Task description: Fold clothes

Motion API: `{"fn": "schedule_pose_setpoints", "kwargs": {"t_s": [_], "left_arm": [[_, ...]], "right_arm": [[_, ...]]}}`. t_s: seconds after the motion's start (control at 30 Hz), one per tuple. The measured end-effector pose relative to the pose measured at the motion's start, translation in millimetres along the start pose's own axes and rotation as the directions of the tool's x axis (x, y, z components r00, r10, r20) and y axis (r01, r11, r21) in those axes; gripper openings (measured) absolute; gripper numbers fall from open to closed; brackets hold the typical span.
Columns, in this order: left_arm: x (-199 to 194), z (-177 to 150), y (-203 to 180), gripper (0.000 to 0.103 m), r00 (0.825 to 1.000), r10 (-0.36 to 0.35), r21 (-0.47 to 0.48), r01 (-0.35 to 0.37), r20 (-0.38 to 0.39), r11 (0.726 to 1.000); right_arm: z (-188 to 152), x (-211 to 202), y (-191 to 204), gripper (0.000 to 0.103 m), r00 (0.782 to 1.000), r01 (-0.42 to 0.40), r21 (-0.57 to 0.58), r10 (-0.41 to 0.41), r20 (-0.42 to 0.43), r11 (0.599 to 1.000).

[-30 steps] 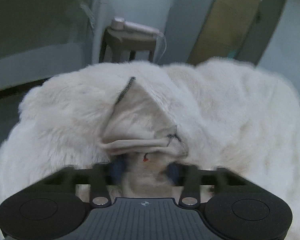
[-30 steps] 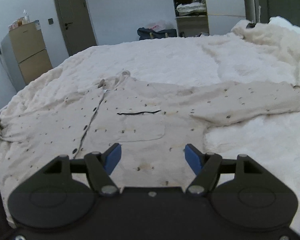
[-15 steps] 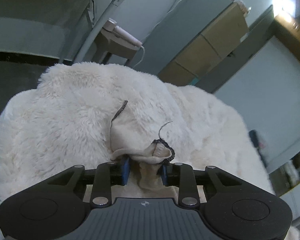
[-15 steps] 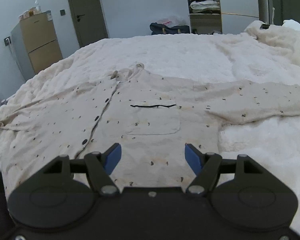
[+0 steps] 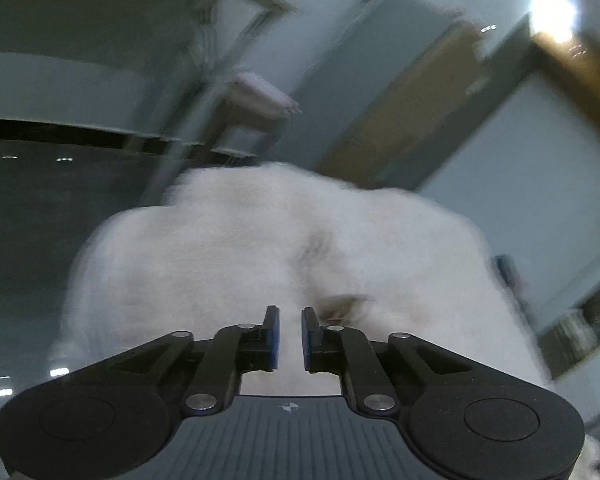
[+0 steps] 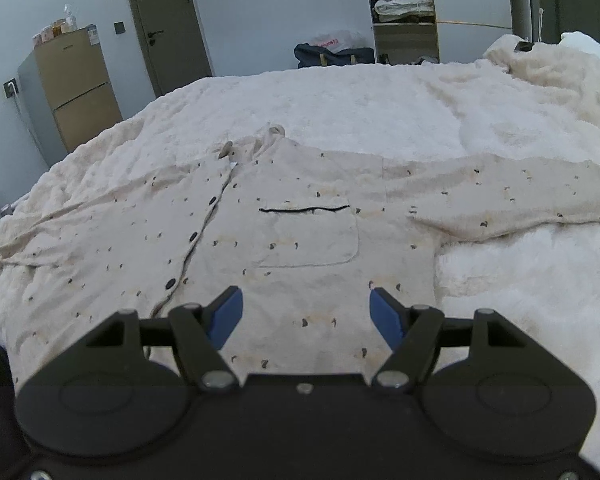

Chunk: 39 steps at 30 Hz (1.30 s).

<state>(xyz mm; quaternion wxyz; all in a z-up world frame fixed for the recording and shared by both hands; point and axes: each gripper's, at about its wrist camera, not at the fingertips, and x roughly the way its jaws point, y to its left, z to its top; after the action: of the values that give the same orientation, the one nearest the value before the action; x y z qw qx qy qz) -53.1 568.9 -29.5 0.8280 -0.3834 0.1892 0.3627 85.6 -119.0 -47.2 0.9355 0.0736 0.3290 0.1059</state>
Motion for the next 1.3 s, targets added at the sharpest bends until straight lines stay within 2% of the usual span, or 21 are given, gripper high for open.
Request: {"fn": "schedule_pose_setpoints", "kwargs": {"t_s": [0.03, 0.07, 0.1, 0.13, 0.2, 0.37, 0.43, 0.47, 0.5, 0.57, 0.6, 0.73, 0.8, 0.83, 0.9, 0.93, 1.0, 1.17, 1.2, 1.27, 1.3], "left_arm": [[0.9, 5.7, 2.4, 0.038, 1.0, 0.001, -0.003, -0.001, 0.004, 1.0], [6.4, 14.4, 3.5, 0.058, 1.0, -0.015, -0.013, 0.015, 0.0, 1.0], [17.4, 27.1, -0.5, 0.066, 0.998, -0.058, -0.019, 0.057, -0.016, 0.998], [30.7, 39.7, -9.6, 0.067, 0.993, -0.113, -0.011, 0.113, -0.039, 0.994], [56.3, 60.2, -29.0, 0.079, 0.978, -0.188, 0.024, 0.191, -0.089, 0.981], [113.6, 57.5, -76.3, 0.079, 0.971, -0.055, 0.267, 0.118, -0.233, 0.957], [127.2, 50.2, -86.3, 0.064, 0.966, 0.011, 0.324, 0.075, -0.256, 0.943], [130.4, 45.8, -93.1, 0.039, 0.969, 0.04, 0.366, 0.053, -0.244, 0.929], [132.3, 43.1, -97.8, 0.021, 0.97, 0.062, 0.395, 0.036, -0.233, 0.918], [125.7, 44.3, -104.1, 0.006, 0.975, 0.059, 0.415, 0.036, -0.214, 0.909], [116.8, 46.0, -107.9, 0.004, 0.981, 0.044, 0.431, 0.043, -0.191, 0.901], [75.9, 49.2, -130.4, 0.003, 0.998, 0.007, 0.574, 0.029, -0.061, 0.818], [65.3, 53.6, -152.5, 0.003, 0.999, -0.031, 0.659, 0.04, -0.025, 0.751], [62.8, 60.7, -163.8, 0.003, 0.998, -0.059, 0.674, 0.061, -0.025, 0.736], [60.0, 70.8, -176.2, 0.003, 0.996, -0.087, 0.667, 0.086, -0.032, 0.74], [59.9, 74.0, -182.4, 0.003, 0.996, -0.082, 0.684, 0.076, -0.025, 0.725], [73.0, 84.1, -196.7, 0.003, 0.999, -0.047, 0.723, 0.03, 0.004, 0.69], [123.0, 108.5, -210.1, 0.003, 0.995, 0.098, 0.725, -0.091, 0.033, 0.683], [133.4, 104.8, -208.9, 0.006, 0.989, 0.144, 0.745, -0.112, 0.021, 0.657], [159.6, 91.7, -203.9, 0.006, 0.963, 0.268, 0.802, -0.175, 0.02, 0.572], [165.5, 85.7, -194.9, 0.011, 0.952, 0.306, 0.803, -0.203, 0.028, 0.56]], "right_arm": [[-0.2, 0.3, 1.1, 0.069, 1.0, 0.0, -0.002, 0.0, 0.0, 1.0], [-0.3, 1.1, 1.6, 0.069, 1.0, 0.001, -0.002, -0.001, -0.001, 1.0], [-0.4, 2.1, 2.2, 0.069, 1.0, 0.001, -0.002, -0.001, -0.002, 1.0], [-0.4, 5.2, 3.5, 0.069, 1.0, -0.001, 0.002, 0.001, -0.009, 1.0], [-0.2, 6.3, 6.1, 0.069, 1.0, -0.001, 0.003, 0.001, -0.01, 1.0], [0.9, 5.2, 11.4, 0.069, 1.0, 0.008, -0.016, -0.008, 0.006, 1.0], [0.1, 8.0, 8.5, 0.069, 1.0, 0.018, 0.002, -0.018, 0.003, 1.0], [-0.2, 9.9, 7.2, 0.069, 1.0, 0.019, 0.014, -0.019, -0.001, 1.0], [-0.5, 11.9, 5.9, 0.069, 1.0, 0.02, 0.027, -0.02, -0.004, 0.999], [-0.6, 14.9, 4.6, 0.069, 1.0, 0.02, 0.041, -0.019, -0.01, 0.999], [-0.1, 16.5, 5.4, 0.069, 1.0, 0.02, 0.035, -0.02, -0.012, 0.999], [0.8, 23.7, 10.0, 0.069, 1.0, 0.022, 0.011, -0.022, -0.018, 1.0], [0.8, 30.3, 12.3, 0.069, 0.999, 0.016, 0.015, -0.016, -0.028, 1.0], [0.9, 34.8, 13.9, 0.069, 0.999, 0.012, 0.018, -0.012, -0.034, 1.0], [1.0, 42.6, 18.8, 0.068, 0.999, 0.002, 0.024, -0.001, -0.044, 1.0], [1.3, 46.0, 21.8, 0.068, 0.999, -0.004, 0.025, 0.005, -0.048, 1.0], [3.0, 49.1, 27.6, 0.068, 0.999, -0.012, 0.019, 0.012, -0.047, 1.0], [9.7, 54.1, 39.9, 0.068, 0.999, -0.021, -0.013, 0.02, -0.034, 1.0], [10.1, 55.3, 39.9, 0.068, 0.999, -0.021, -0.008, 0.021, -0.035, 1.0], [10.9, 59.0, 39.8, 0.068, 0.999, -0.024, 0.006, 0.024, -0.039, 1.0], [11.3, 59.3, 40.4, 0.068, 0.999, -0.026, 0.006, 0.026, -0.039, 1.0]]}}
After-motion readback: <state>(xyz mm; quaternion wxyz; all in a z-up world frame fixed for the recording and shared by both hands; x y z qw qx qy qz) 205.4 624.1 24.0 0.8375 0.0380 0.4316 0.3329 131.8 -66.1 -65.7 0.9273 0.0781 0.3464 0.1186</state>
